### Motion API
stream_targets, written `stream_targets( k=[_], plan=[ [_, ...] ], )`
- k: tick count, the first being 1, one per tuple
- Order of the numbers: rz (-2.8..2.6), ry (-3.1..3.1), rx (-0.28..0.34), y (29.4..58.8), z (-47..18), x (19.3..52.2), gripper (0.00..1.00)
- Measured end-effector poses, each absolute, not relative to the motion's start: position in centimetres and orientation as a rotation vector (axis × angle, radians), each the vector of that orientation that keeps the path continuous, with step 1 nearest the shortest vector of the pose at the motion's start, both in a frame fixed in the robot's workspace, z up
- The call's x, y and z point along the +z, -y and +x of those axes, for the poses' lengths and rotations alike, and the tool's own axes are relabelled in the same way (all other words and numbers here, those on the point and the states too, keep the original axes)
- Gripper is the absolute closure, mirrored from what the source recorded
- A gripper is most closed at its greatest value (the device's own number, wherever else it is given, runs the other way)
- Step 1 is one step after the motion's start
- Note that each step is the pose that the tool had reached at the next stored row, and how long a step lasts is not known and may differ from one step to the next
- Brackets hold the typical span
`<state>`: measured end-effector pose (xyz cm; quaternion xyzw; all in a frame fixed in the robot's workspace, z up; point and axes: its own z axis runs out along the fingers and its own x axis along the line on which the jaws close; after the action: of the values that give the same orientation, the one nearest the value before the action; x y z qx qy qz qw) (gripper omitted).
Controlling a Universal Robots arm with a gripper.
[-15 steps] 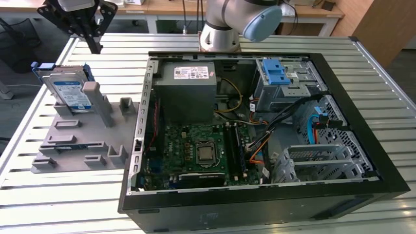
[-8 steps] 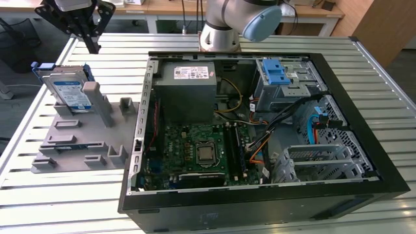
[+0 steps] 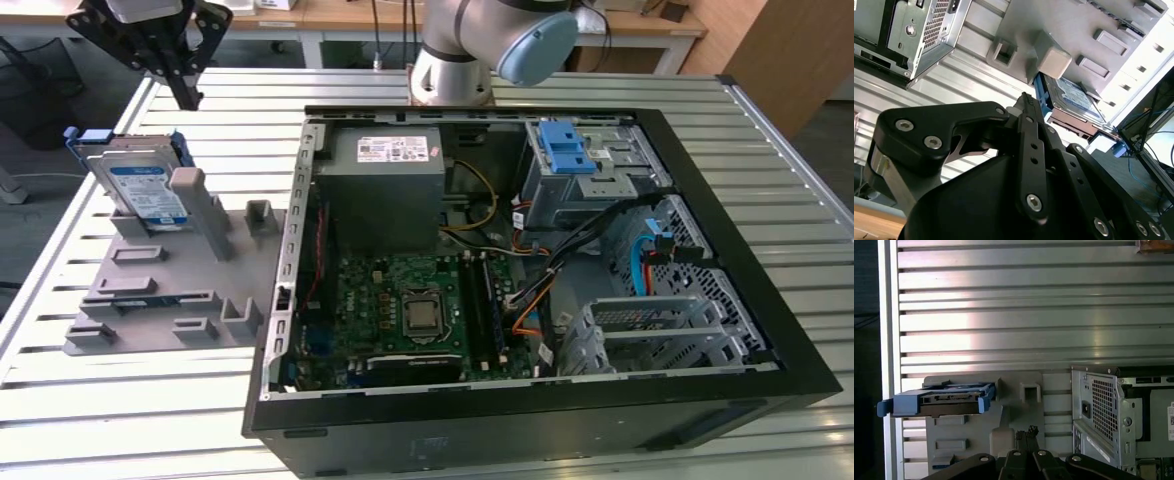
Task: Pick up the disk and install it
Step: 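Reach for the disk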
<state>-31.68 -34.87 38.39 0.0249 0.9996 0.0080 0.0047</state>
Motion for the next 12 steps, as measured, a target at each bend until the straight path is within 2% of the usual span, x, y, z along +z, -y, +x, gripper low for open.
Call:
stream_targets(
  k=[12],
  plan=[
    [0.078, -3.131, 0.025, 34.73, -32.30, 38.34, 0.89]
  ],
)
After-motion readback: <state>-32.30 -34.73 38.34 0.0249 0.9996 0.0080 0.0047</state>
